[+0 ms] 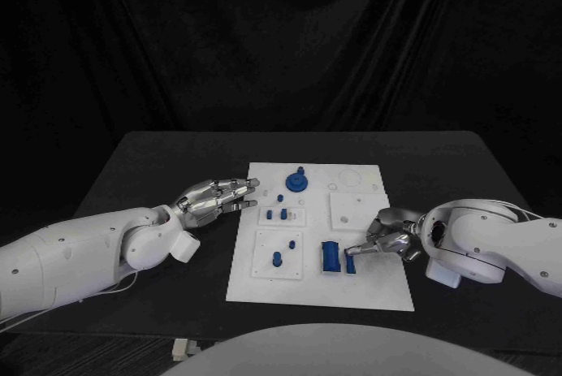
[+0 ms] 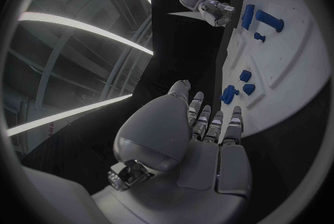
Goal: Assemble the parts on the task board
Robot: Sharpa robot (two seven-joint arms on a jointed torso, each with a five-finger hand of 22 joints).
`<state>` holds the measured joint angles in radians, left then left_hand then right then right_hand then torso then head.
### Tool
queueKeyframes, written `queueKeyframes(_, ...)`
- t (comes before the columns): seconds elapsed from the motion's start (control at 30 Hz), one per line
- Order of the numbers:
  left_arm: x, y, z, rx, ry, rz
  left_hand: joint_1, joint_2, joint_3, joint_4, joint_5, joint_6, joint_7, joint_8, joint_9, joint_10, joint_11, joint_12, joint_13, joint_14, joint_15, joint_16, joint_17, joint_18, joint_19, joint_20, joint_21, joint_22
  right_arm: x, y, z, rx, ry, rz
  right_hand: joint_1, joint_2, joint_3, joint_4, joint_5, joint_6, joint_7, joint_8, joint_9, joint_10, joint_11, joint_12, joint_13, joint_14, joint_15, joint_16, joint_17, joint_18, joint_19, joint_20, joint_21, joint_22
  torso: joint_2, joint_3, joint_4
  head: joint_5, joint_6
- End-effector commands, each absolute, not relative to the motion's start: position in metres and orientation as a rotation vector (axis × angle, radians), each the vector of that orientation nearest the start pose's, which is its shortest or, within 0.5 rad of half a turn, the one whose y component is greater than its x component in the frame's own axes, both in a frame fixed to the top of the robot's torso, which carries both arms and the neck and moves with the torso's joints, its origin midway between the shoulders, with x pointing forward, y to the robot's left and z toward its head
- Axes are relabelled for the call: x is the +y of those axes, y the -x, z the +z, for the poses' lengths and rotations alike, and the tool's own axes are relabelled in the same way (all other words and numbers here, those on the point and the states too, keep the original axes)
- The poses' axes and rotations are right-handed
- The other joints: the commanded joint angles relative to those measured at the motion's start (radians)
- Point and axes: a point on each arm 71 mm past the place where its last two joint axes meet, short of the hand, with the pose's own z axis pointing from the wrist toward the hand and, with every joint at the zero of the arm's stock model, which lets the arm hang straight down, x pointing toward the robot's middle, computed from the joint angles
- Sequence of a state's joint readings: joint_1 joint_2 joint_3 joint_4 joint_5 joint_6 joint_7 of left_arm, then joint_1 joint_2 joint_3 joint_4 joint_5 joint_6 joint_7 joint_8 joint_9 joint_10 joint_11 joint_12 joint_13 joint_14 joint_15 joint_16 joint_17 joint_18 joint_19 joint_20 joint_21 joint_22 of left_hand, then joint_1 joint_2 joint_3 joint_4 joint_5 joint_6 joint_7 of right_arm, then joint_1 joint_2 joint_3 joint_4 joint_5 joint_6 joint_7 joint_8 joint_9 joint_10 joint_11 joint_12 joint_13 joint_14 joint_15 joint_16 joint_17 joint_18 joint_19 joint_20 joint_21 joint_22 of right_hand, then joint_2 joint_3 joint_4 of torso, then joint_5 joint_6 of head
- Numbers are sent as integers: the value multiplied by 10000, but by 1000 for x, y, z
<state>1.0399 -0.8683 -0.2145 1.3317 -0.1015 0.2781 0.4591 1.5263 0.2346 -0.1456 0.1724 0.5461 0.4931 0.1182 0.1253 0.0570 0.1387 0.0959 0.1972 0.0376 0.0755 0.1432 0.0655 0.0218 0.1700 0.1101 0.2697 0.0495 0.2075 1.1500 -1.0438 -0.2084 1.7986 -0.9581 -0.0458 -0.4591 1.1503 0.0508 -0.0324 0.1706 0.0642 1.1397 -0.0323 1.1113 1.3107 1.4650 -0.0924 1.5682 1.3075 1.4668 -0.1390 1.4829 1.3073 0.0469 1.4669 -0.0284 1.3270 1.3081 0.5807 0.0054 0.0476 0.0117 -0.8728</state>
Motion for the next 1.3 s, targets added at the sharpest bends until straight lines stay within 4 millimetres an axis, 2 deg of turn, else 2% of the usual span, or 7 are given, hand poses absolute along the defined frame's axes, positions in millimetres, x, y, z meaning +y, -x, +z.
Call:
queueKeyframes(0.03, 252, -431, -314, 18618, 11184, -18046, -8, 34, 43, -4, 48, -34, 54, 67, -1, 14, 84, 65, 11, 2, 53, 52, 13, 119, 54, 10, 59, -7, -236, -378, -279, 24370, -3854, 5132, 302, 283, 45, -48, 32, 154, -49, 67, 918, 1058, -63, 26, 2633, 693, -87, 3, 714, 95, 156, -38, 11, 1876, 2, 1, 0, 2, 2)
queueKeyframes(0.3, 252, -431, -314, 18625, 11181, -18065, -8, 34, 43, -4, 48, -34, 54, 67, -1, 14, 84, 65, 11, 2, 53, 52, 13, 119, 54, 10, 59, -7, -234, -380, -286, 24444, -3880, 4932, 417, 386, 92, -108, 57, 170, -49, 64, 937, 1058, -64, 26, 2633, 690, -88, -5, 699, 96, 155, -39, 4, 1874, 1, 1, 0, -17, 2)
queueKeyframes(0.5, 252, -431, -314, 18626, 11183, -18061, -12, 35, 57, -13, 51, -34, 57, 71, 0, 20, 92, 68, 12, 7, 70, 56, 14, 118, 61, 17, 62, -7, -234, -382, -291, 24533, -3864, 4803, 603, 574, 189, -206, 102, 159, -52, 24, 955, 1058, -67, 26, 2633, 691, -90, -5, 700, 95, 158, -42, 5, 1876, 1, 1, 0, -23, 2)
queueKeyframes(0.73, 252, -431, -314, 18627, 11183, -18068, -12, 35, 61, -16, 54, -37, 58, 71, -1, 21, 93, 68, 12, 9, 73, 58, 14, 118, 61, 19, 63, -8, -233, -381, -295, 24655, -3696, 4664, 940, 722, 337, -440, 289, 151, -57, -15, 983, 1058, -72, 26, 2633, 690, -94, -9, 697, 94, 163, -46, 10, 1879, 1, 1, 0, -9, 2)
queueKeyframes(0.87, 252, -431, -314, 18626, 11189, -18055, -12, 35, 61, -16, 54, -37, 58, 71, -1, 21, 93, 68, 12, 9, 73, 58, 14, 118, 61, 19, 63, -8, -233, -381, -296, 24717, -3624, 4579, 1369, 907, 600, -768, 615, 110, -48, -93, 994, 1058, -71, 26, 2633, 687, -94, -18, 685, 95, 160, -50, -1, 1877, -2, 3, -1, -7, 2)
queueKeyframes(1.3, 252, -431, -314, 18640, 11189, -18059, -12, 35, 61, -16, 54, -37, 58, 71, -1, 21, 93, 68, 12, 9, 73, 58, 14, 118, 61, 19, 63, -8, -232, -377, -297, 24948, -3414, 4433, 1560, 881, 694, -988, 684, -98, -28, -360, 927, 1058, -55, 26, 2633, 680, -85, -37, 652, 96, 156, -42, -12, 1874, 2, 0, -3, -22, 2)
